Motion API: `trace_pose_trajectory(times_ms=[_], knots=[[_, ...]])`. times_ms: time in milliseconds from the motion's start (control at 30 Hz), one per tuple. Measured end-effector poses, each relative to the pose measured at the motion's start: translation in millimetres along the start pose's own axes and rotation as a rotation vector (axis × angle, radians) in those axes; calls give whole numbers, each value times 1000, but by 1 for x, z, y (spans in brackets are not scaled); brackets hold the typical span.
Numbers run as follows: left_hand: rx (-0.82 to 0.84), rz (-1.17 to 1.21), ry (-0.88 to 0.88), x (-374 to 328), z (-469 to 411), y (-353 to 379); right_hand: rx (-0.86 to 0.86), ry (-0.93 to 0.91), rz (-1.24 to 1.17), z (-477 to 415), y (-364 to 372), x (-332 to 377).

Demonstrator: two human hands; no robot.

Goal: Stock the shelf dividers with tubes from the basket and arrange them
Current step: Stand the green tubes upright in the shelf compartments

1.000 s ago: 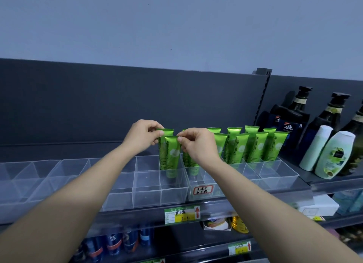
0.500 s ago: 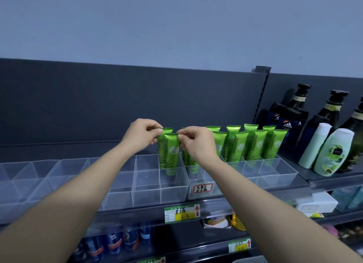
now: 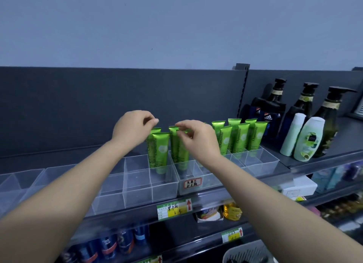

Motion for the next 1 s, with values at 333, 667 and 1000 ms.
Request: trace_pose_trajectory(times_ms=[333, 667, 1000], knots=[[25, -324, 522, -105, -4, 31, -79, 93, 547, 41, -91, -69], [192, -314, 777, -206, 66, 130, 292, 400, 840, 125, -179, -152], [490, -324, 711, -245, 165, 231, 539, 541, 864, 231, -213, -220]])
Point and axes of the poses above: each hand's wrist, its own z-axis away from the middle knuckle, its own y-axis out of the palm, x = y × z, the point moved 1 cm from there along -z, towards the middle knuckle, and after that the axes turned 2 degrees about y, right-handed, at the moved point
